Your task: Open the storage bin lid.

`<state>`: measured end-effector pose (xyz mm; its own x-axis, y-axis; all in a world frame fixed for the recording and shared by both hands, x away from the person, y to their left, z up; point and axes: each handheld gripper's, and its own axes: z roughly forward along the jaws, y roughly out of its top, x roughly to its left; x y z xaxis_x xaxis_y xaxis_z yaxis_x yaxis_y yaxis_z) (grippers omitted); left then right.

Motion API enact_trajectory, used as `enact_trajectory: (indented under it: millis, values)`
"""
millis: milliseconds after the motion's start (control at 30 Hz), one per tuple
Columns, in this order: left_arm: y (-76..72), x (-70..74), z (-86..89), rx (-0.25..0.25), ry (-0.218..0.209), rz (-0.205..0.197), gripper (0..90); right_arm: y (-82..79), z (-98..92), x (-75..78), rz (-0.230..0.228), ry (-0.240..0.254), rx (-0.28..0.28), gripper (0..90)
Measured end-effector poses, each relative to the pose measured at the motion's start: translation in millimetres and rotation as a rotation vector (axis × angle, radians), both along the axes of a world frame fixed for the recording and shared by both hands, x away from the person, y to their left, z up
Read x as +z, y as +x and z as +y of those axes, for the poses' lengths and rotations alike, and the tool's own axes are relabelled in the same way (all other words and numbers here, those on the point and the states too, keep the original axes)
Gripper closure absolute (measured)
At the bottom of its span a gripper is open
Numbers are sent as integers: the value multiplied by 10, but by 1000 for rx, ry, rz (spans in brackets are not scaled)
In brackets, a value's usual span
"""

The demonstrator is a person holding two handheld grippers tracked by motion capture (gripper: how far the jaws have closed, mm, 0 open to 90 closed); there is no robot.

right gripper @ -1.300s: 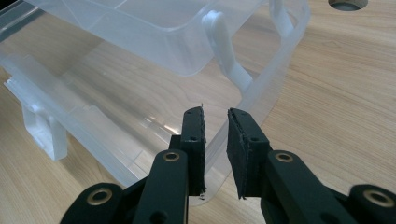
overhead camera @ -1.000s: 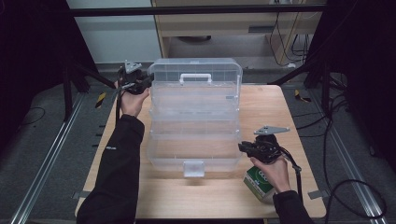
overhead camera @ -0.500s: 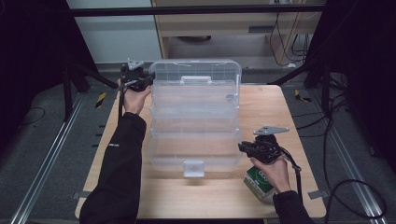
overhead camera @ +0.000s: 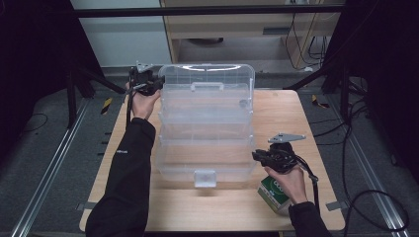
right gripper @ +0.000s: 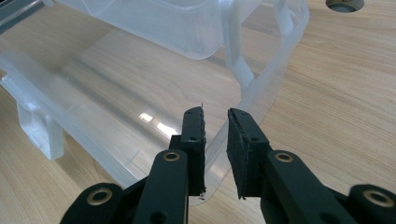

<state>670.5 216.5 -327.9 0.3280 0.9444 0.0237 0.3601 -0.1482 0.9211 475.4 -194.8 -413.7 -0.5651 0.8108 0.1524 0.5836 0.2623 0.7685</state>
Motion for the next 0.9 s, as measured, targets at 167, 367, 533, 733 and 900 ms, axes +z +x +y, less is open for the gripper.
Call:
enact_trajectory:
  millis: [167,367,533,733,900]
  values:
    - [59,-22,-20,8,9,11,763,4,0,-1,1,5,0,765]
    - [104,-60,-16,12,-9,11,764,6,6,5,1,-6,2,765]
    - [157,-99,-13,8,8,16,757,7,6,6,1,-7,3,765]
    - [235,-187,-8,22,8,33,753,12,5,5,-5,-16,6,766]
    - [263,-183,18,4,1,46,754,12,9,4,1,-13,2,762]
